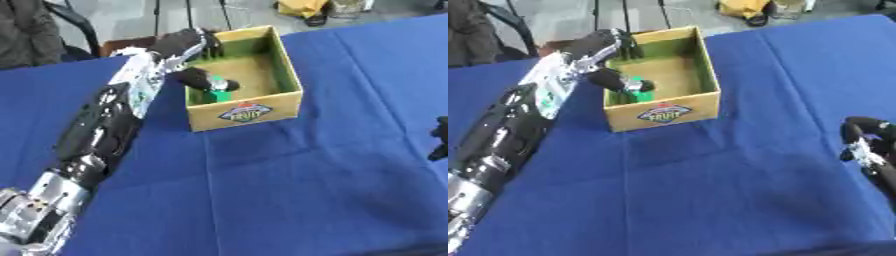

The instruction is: Pick up objects on the table and place them in the box.

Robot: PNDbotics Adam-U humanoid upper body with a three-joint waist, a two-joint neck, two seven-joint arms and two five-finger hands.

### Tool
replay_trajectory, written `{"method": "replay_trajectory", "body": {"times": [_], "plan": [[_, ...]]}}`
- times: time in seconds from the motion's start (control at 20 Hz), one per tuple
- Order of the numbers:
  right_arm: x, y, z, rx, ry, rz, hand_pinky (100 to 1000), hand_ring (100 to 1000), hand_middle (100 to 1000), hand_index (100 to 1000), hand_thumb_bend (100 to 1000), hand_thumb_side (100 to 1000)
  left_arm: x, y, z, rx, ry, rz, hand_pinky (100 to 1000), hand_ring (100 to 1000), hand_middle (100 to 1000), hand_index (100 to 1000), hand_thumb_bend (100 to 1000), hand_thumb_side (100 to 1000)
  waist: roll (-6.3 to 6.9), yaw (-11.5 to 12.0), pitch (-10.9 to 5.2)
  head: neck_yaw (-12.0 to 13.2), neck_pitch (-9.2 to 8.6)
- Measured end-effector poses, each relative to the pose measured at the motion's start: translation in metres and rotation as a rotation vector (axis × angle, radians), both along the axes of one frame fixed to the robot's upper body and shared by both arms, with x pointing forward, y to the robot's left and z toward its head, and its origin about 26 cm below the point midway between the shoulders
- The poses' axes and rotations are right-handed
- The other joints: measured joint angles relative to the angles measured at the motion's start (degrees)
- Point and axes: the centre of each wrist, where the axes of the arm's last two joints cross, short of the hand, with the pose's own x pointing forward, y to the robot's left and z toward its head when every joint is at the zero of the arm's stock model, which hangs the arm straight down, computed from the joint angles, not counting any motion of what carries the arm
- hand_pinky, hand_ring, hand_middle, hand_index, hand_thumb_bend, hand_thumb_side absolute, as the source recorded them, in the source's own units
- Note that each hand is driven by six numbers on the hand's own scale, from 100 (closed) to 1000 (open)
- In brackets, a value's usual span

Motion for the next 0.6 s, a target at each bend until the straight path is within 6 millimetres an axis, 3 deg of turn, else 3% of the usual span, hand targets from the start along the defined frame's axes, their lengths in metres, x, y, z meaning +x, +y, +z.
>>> {"method": "replay_trajectory", "body": {"times": [0.2, 0.25, 0.4, 0.6], "plan": [[-0.002, -0.004, -0.003, 0.007, 0.005, -0.022, 482, 431, 573, 748, 383, 599, -0.014, 0.026, 0.003, -0.121, -0.088, 0.026, 586, 538, 522, 686, 551, 715, -0.72, 2.37, -0.20, -1.20, 0.03], [-0.003, -0.005, -0.004, 0.009, 0.006, -0.027, 482, 432, 573, 748, 378, 598, -0.019, 0.033, 0.000, -0.154, -0.104, 0.038, 583, 535, 519, 684, 588, 699, -0.85, 3.16, -0.20, -1.53, 0.03], [-0.003, -0.008, -0.003, 0.014, 0.003, -0.042, 482, 432, 573, 748, 368, 608, -0.033, 0.047, -0.010, -0.255, -0.140, 0.079, 583, 539, 520, 695, 552, 715, -1.39, 5.03, -0.02, -2.55, 0.03], [-0.003, -0.009, -0.002, 0.019, -0.003, -0.056, 482, 431, 573, 748, 370, 607, -0.053, 0.052, -0.029, -0.390, -0.162, 0.126, 580, 543, 522, 706, 508, 797, -1.79, 6.67, 0.63, -3.48, -0.01]]}}
